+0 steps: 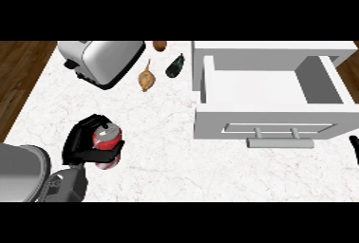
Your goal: Pick up the can, place it into the drawer and close the drawer
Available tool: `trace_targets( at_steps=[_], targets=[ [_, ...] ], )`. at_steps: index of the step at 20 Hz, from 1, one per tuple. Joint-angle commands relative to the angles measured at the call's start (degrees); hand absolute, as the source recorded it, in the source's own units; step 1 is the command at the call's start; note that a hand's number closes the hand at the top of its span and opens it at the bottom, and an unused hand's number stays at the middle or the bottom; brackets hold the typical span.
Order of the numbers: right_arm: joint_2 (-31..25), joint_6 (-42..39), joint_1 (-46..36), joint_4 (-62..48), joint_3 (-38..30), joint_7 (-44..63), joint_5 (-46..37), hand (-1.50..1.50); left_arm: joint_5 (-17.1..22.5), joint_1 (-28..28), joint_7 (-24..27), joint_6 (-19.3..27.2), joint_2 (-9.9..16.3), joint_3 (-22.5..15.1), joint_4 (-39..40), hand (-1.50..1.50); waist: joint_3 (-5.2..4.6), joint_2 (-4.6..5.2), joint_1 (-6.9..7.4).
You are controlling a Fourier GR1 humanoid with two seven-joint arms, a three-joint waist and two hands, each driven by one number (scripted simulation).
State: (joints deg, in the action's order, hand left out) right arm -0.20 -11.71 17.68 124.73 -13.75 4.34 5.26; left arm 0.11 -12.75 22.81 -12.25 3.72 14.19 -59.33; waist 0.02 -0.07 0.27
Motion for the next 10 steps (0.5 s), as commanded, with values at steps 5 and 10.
trace_targets(
  at_steps=[5,10],
  targets=[
    [0.2,-1.0,1.6,-0.9,0.0,-3.2,0.6,-1.5,1.0,-2.3,-10.8,12.6,-3.6,-7.0,-11.6,1.5,0.01,-0.04,-0.5],
    [0.2,1.3,-0.9,0.3,0.5,1.0,-0.8,-1.5,-0.9,-5.5,-15.1,14.2,-3.7,-9.6,-17.6,1.5,-0.01,0.01,-0.44]
  ],
)
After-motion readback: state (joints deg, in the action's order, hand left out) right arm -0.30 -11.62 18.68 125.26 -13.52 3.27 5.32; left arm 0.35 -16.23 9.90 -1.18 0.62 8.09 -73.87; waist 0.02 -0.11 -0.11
